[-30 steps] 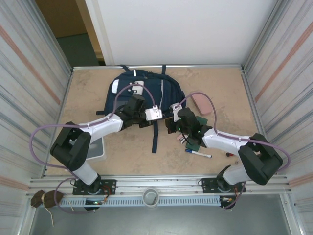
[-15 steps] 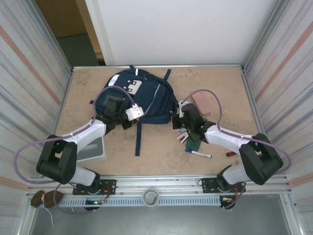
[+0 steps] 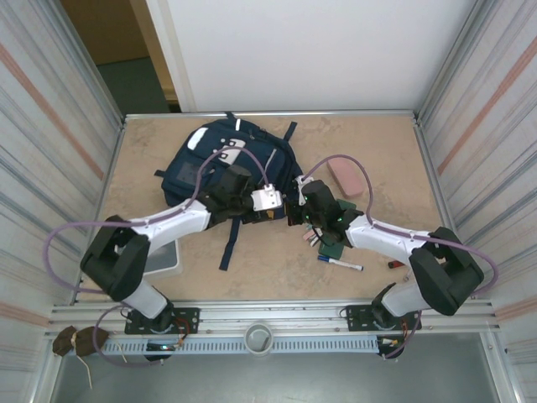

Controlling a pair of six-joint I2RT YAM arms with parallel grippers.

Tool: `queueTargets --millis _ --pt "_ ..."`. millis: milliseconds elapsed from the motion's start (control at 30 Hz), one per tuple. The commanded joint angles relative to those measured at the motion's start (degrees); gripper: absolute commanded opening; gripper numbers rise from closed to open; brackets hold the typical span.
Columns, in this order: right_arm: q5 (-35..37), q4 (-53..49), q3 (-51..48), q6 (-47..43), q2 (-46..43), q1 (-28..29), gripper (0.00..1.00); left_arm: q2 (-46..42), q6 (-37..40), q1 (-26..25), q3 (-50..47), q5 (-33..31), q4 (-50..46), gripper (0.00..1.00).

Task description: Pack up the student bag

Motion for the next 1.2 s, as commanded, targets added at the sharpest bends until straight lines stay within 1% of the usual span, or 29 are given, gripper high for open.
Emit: queueTargets --millis 0,67,167,200,267,300,400,500,633,700,733,800,867,967,1067,1167 --pt "-0.4 1.5 1.0 1.9 -3.5 0.8 0.0 2.7 -0.2 0.1 2.6 0.7 -0.2 0.48" --pt "-0.1 1.4 0.5 2.0 -4.1 0.9 0.0 3.3 -0.1 0.1 2.6 1.8 0.1 0.39" --pt "1.6 0.8 0.1 1.5 -4.3 0.7 0.0 2.8 -0.9 1.3 2.0 4.6 0.1 0.2" --pt "2.5 0.1 0.1 1.0 -4.2 0.5 0.0 2.2 -1.3 2.0 1.5 6.0 -0.1 0.12" --pt "4.7 -1.3 0.1 0.0 -3.9 -0.3 0.0 0.3 -2.0 3.7 0.1 8.6 -0.3 0.03" --pt "5.8 -2.0 0.1 -0.6 -3.7 -1.0 0.0 -1.1 -2.3 4.7 -1.0 9.9 -0.1 0.01" --pt "8.3 -3.3 0.6 -2.5 -2.1 -3.9 0.0 -5.8 -2.9 7.8 -5.2 13.4 1.4 0.0" --pt "9.5 -3.3 1.9 -4.5 -0.3 -6.1 0.0 -10.3 -3.8 11.7 -9.2 14.6 2.2 0.0" --pt "6.5 -2.6 4.4 -5.0 2.4 -6.1 0.0 -14.2 -4.7 17.9 -14.0 14.2 3.7 0.02" --pt "5.5 -1.9 5.5 -5.3 3.5 -4.7 0.0 -14.6 -4.1 18.8 -14.8 11.3 3.3 0.05" --pt "5.0 -1.7 6.0 -5.4 3.8 -3.9 0.0 -14.3 -3.7 18.8 -14.7 10.2 2.7 0.08" --pt "4.3 -1.1 6.5 -5.2 3.8 -2.6 0.0 -13.7 -4.6 18.6 -13.0 10.1 0.1 0.24" --pt "3.3 -0.4 6.6 -4.1 3.2 -1.6 0.0 -13.8 -6.6 16.5 -11.1 10.6 -2.4 0.4" --pt "2.9 -0.1 6.5 -3.0 1.8 -0.3 0.0 -15.0 -8.5 11.7 -10.4 10.1 -1.4 0.56" --pt "2.7 0.0 6.2 -2.1 0.2 0.8 0.0 -13.9 -10.3 6.5 -9.0 9.1 1.2 0.62" --pt "2.7 0.1 5.7 -1.4 -1.3 1.6 0.0 -9.3 -9.9 2.9 -5.3 6.0 0.6 0.62"
